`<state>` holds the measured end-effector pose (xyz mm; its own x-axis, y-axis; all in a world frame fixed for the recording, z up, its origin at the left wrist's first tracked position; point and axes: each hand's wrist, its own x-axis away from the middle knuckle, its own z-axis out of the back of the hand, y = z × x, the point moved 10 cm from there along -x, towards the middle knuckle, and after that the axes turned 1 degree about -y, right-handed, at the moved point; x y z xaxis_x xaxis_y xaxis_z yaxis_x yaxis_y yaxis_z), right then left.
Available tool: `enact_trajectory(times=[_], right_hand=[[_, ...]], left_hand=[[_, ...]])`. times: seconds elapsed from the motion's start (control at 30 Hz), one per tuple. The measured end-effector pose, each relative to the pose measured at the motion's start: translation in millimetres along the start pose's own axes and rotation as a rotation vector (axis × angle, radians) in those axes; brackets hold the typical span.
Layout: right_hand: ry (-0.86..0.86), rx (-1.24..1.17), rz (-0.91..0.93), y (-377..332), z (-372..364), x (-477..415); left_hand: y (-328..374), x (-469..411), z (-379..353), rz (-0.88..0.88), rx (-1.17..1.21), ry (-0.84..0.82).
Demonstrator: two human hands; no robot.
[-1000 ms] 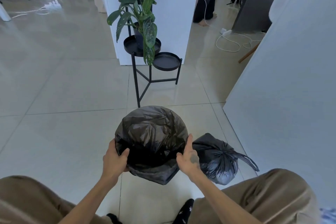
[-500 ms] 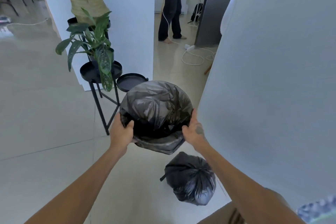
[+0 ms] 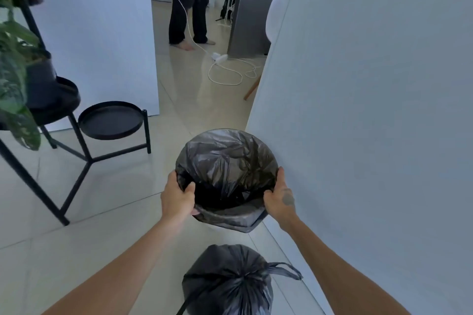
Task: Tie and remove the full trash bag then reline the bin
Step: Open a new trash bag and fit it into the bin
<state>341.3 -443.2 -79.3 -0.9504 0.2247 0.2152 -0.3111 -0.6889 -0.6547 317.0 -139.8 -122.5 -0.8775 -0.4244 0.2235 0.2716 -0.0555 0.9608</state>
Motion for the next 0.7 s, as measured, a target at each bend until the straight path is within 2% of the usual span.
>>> enact_trajectory(times=[0.17,0.27,0.43,0.57,0.7], right_hand=[[0.003,0.020,-0.063,29.1,-15.4,-15.3],[-0.004,0.004,-0.069,29.9,-21.6,-19.9],[-0.044,0.040,-0.114,29.8,-21.4,-17.3],[0.020,0.135,-0.169,39.5,-7.0,2.6],[-0.024,0.151,-0.201,59.2,2.6,42.0]], left_hand=[[-26.4,-15.6,-23.4,0.037,-0.052,-0.018],[-28.6,-24.7,-22.9,0.045,-0.072,0.005],[-25.0,-23.1,-17.7,0.052,-0.165,-0.057],[-21.4,-9.2,-11.3,0.109,-0.337,-0.144],[-14.7,25.2,7.7,0.075,-0.502,-0.102]])
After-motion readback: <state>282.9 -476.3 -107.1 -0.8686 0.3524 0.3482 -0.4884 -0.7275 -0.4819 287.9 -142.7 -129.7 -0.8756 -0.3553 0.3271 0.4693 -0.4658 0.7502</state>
